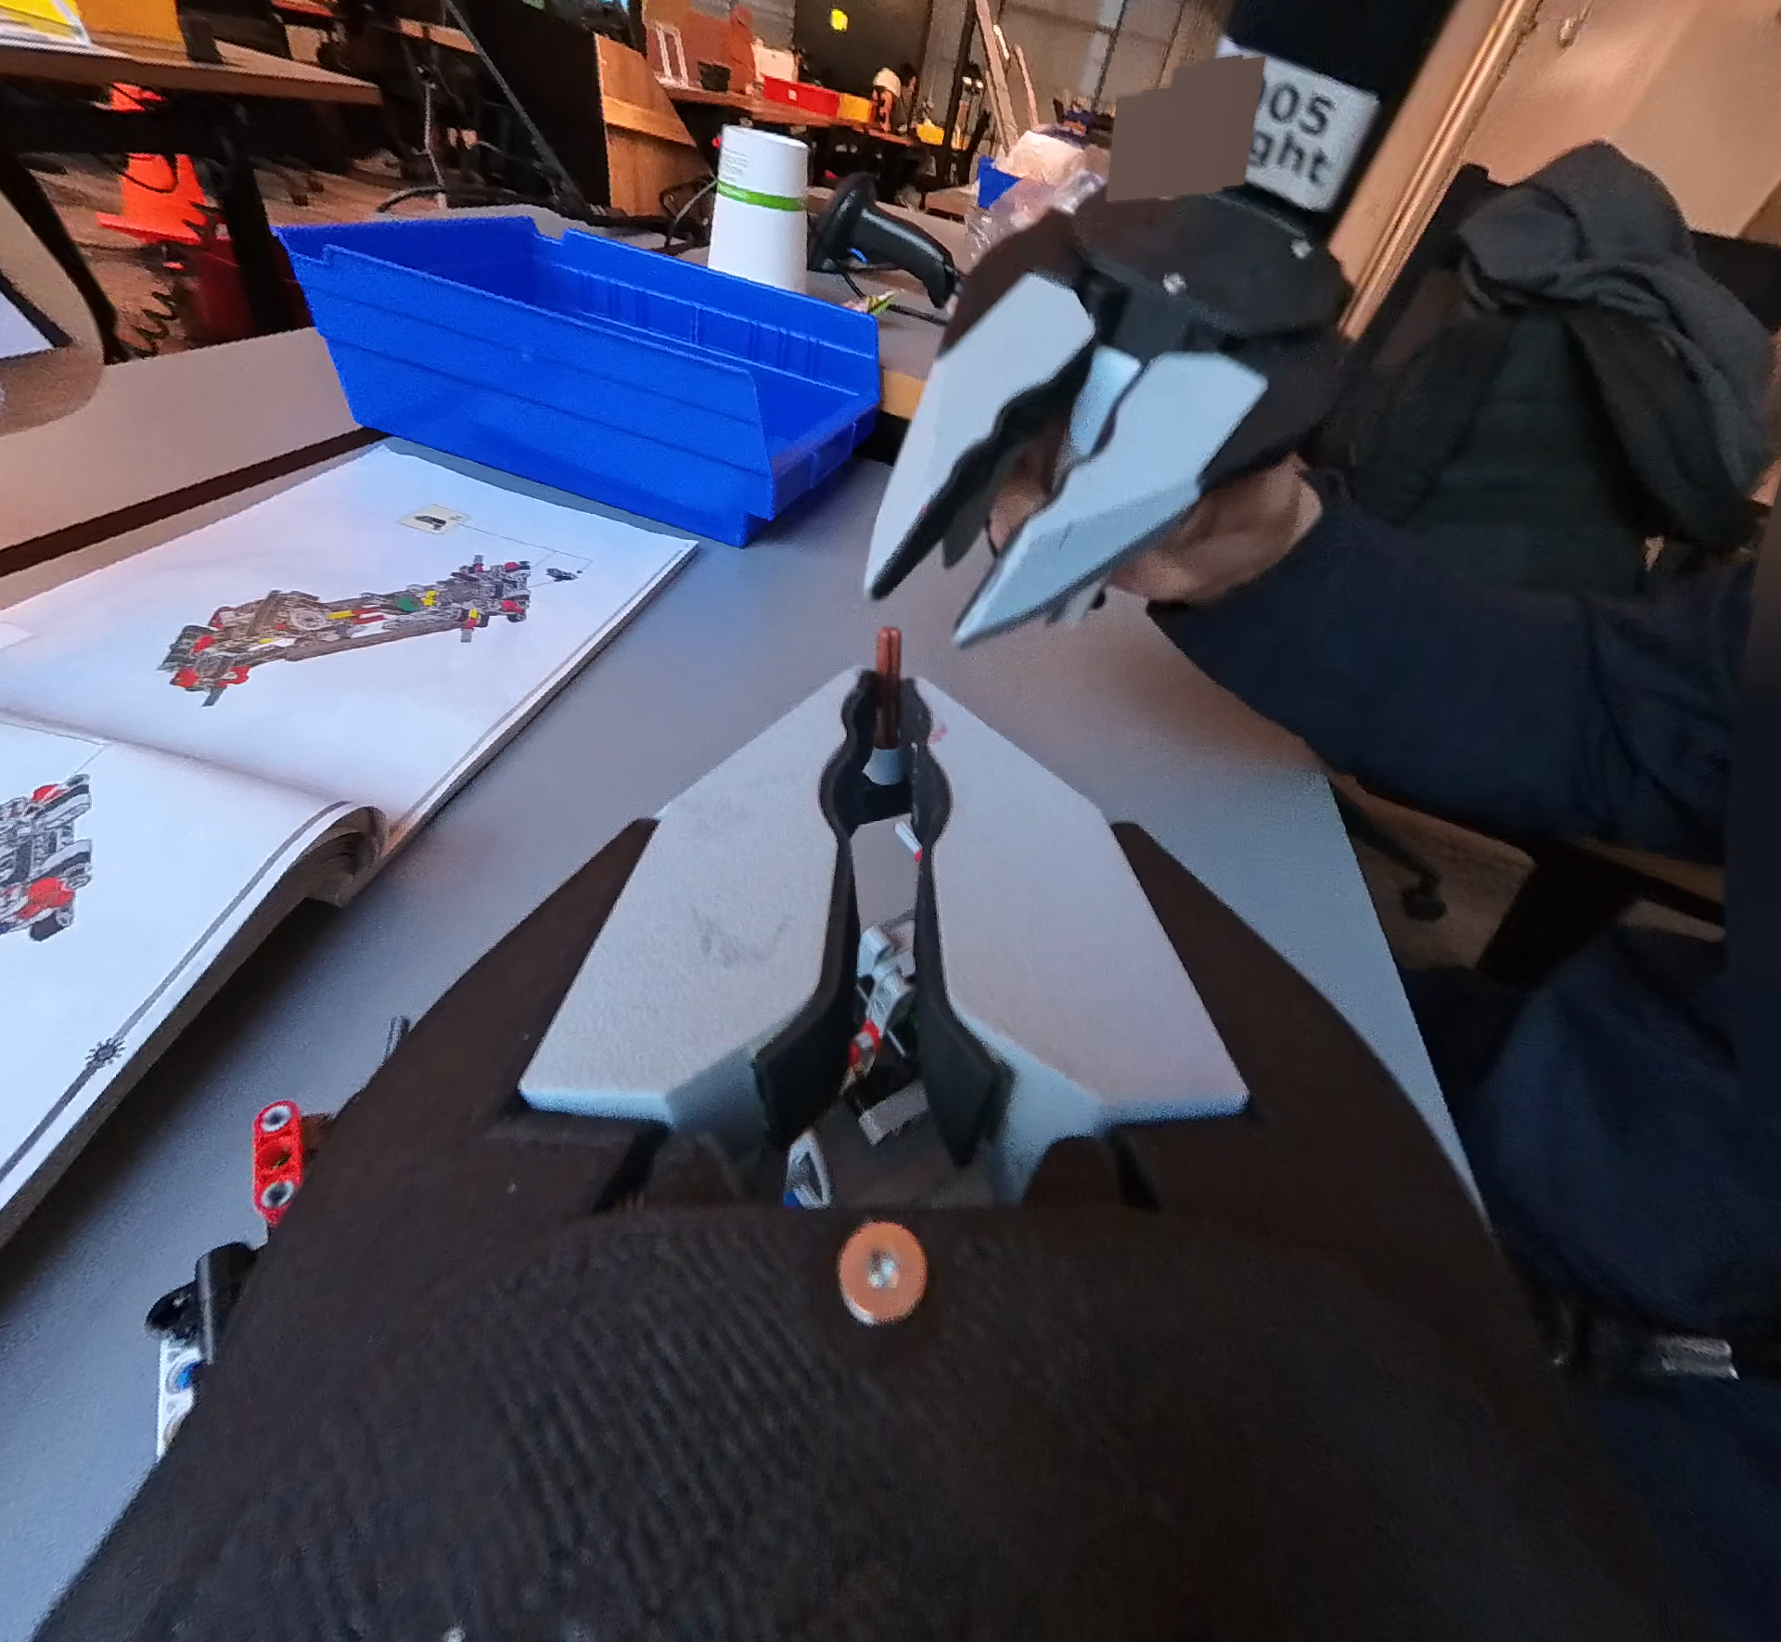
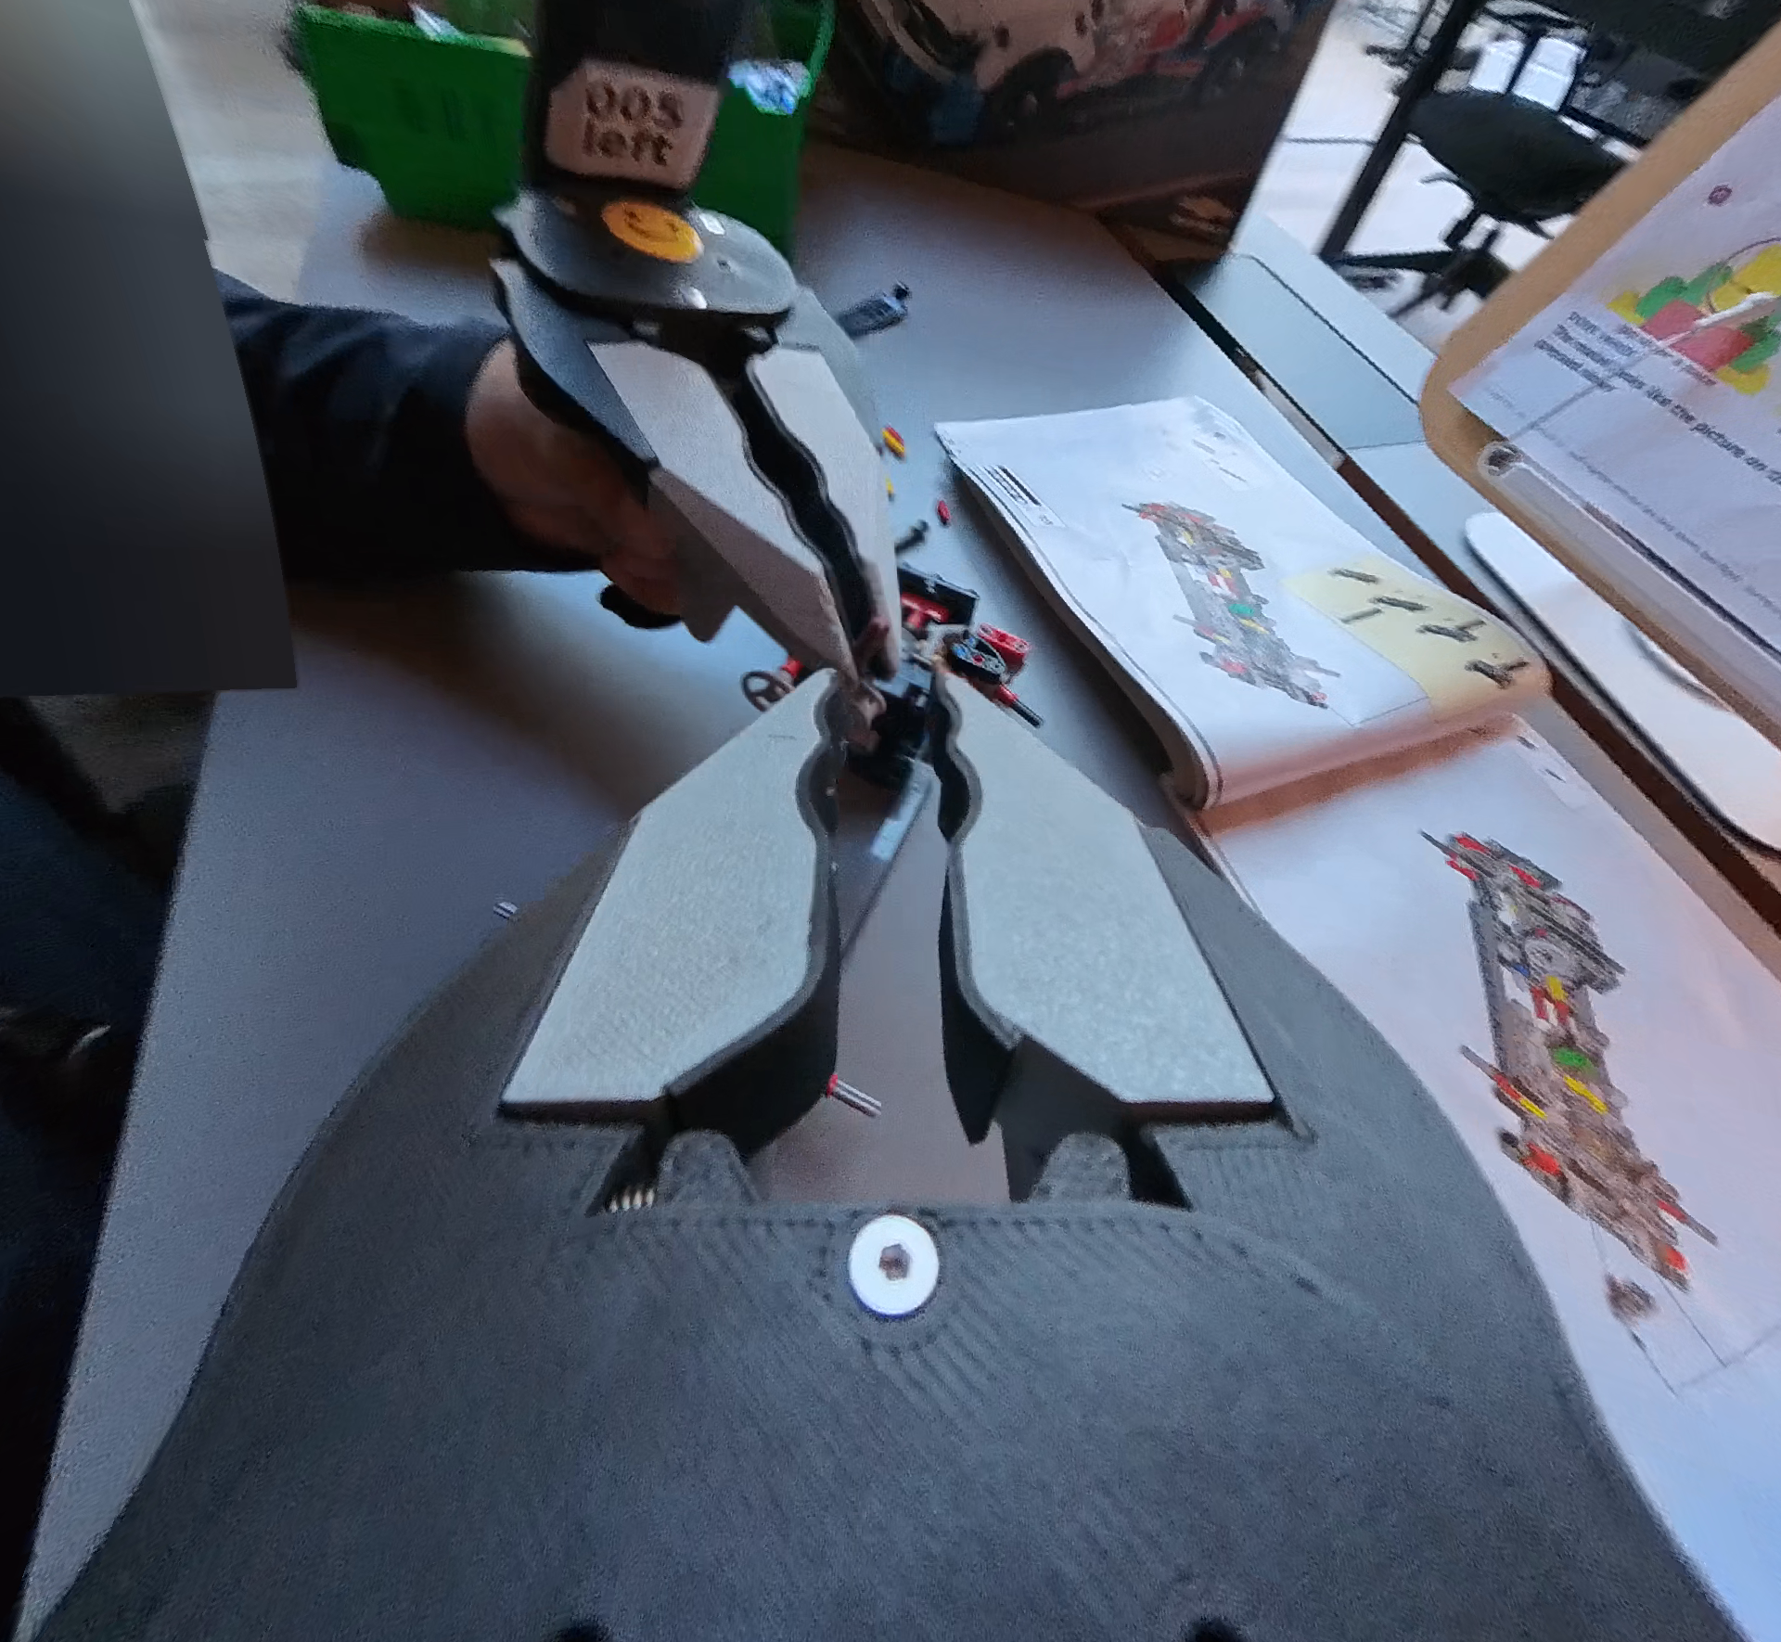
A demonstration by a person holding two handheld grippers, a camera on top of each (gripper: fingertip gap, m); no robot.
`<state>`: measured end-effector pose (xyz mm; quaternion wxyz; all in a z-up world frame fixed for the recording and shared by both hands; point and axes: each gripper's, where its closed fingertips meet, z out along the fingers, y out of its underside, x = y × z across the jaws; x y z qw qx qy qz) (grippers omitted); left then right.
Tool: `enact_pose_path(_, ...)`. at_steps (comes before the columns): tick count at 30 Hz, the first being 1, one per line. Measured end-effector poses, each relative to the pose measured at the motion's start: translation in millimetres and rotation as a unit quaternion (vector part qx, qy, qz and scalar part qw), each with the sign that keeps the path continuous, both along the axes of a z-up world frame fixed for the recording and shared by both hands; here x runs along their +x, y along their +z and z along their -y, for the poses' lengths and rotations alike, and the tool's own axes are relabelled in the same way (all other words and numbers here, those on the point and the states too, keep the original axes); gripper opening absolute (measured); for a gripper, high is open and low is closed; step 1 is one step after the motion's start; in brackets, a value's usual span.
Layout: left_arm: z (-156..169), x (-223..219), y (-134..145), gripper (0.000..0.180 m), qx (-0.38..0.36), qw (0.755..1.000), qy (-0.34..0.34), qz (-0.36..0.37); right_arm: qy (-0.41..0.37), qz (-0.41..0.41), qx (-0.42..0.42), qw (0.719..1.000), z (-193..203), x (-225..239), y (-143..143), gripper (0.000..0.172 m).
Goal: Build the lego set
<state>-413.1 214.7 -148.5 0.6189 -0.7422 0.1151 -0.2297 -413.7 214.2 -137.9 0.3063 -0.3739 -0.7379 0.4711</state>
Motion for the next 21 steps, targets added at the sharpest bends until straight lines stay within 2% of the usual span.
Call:
enact_pose_path(2, 1, 5, -3, 0.002, -0.004, 1.0, -0.014, -0.007, 0.031, 0.002, -0.024, 0.999, 3, 3, 5, 0.015)
enact_pose_path(6, 3, 15, -4, 0.002, -0.002, 0.999, -0.041, -0.004, 0.068, 0.012, -0.012, 0.998, 9, 5, 0, 0.014)
enact_pose_path(13, 6, 22, -5, 0.002, -0.001, 0.998, -0.064, -0.008, 0.1, 0.019, -0.02, 0.995, 20, 7, -6, 0.002)
enact_pose_path(21, 8, 26, -2, 0.002, 0.005, 0.998, -0.069, -0.013, 0.108, 0.025, -0.049, 0.993, 21, 10, -4, 0.004)
